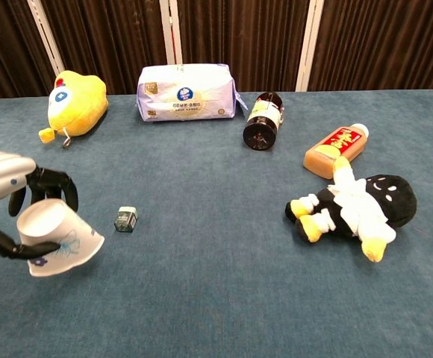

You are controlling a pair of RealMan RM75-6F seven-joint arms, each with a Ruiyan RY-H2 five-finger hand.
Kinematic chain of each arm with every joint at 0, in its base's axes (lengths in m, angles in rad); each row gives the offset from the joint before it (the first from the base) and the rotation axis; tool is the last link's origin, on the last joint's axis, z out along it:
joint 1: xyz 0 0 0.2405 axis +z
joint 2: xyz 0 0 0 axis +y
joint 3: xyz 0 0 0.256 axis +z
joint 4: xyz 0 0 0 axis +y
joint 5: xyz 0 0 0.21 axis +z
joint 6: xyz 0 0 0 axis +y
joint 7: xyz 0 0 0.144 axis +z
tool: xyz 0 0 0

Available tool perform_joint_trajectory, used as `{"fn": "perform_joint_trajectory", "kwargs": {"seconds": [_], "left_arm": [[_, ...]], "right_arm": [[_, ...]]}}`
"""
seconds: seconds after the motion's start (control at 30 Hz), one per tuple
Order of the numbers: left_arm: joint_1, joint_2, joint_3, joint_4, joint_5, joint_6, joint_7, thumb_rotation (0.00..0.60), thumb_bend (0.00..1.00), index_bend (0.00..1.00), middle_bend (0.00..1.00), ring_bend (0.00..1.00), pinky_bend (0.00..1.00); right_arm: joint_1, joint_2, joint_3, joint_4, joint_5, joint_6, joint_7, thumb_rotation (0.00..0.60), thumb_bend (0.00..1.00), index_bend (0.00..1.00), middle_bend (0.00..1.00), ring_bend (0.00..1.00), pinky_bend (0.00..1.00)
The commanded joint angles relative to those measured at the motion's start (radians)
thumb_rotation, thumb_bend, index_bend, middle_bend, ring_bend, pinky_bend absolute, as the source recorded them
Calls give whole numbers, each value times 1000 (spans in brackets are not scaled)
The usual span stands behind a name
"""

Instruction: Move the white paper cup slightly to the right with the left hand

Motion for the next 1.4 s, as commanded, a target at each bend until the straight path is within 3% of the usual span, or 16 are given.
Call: {"fn": "perform_joint_trajectory", "kwargs": {"seconds": [0.03, 0.37, 0.67, 0.73, 0.83, 0.9, 1.13, 1.4], "left_arm": [[-17, -4, -26, -6, -18, 1, 10, 600, 278, 365, 498, 437, 510], [-99, -90, -118, 68, -124, -30, 64, 600, 276, 346, 482, 427, 502], [-156, -173, -141, 154, -183, -56, 90, 600, 270, 327, 457, 405, 482], [-165, -187, -141, 170, -196, -64, 96, 600, 250, 305, 410, 365, 441], [-176, -203, -135, 187, -233, -76, 121, 600, 180, 200, 208, 210, 313], [-179, -200, -129, 180, -280, -86, 161, 600, 155, 138, 116, 141, 262], [-187, -164, -121, 111, -365, -67, 235, 600, 140, 68, 37, 65, 173], [-129, -34, -72, 4, -259, 44, 192, 600, 139, 62, 38, 64, 173]], "right_arm": [[0, 0, 0, 0, 1, 0, 1, 600, 236, 0, 0, 0, 0], [0, 1, 1, -2, 3, -1, 5, 600, 237, 0, 0, 0, 0], [3, 2, 2, -1, 8, -9, 14, 600, 236, 0, 0, 0, 0], [4, 2, 3, -1, 8, -11, 16, 600, 236, 0, 0, 0, 0], [6, 3, 4, 0, 11, -14, 18, 600, 237, 0, 0, 0, 0], [6, 3, 4, 1, 13, -15, 19, 600, 237, 0, 0, 0, 0], [6, 3, 4, 1, 13, -16, 18, 600, 237, 0, 0, 0, 0], [4, 4, 2, 0, 14, -15, 14, 600, 237, 0, 0, 0, 0]]}}
